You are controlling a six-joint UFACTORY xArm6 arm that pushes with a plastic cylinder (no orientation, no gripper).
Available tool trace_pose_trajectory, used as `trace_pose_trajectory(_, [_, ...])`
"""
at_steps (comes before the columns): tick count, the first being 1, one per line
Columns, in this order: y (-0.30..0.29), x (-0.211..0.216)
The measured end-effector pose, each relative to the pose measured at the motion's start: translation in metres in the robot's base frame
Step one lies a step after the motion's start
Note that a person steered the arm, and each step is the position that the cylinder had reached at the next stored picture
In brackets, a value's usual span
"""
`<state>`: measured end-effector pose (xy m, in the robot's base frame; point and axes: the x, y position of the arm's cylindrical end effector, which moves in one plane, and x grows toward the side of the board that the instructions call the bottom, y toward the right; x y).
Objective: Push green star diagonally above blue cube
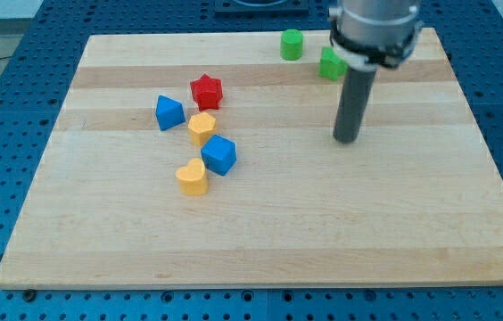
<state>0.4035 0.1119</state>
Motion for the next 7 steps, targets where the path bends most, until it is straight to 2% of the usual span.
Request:
trace_pose_trajectory(1, [0.0, -0.06])
trace_pose_trajectory(2, [0.001, -0.095])
trace_pose_trajectory(5, [0.053, -0.131])
trace_pose_trajectory(6, [0.038, -0.159])
trace_pose_trajectory(7, [0.009, -0.16])
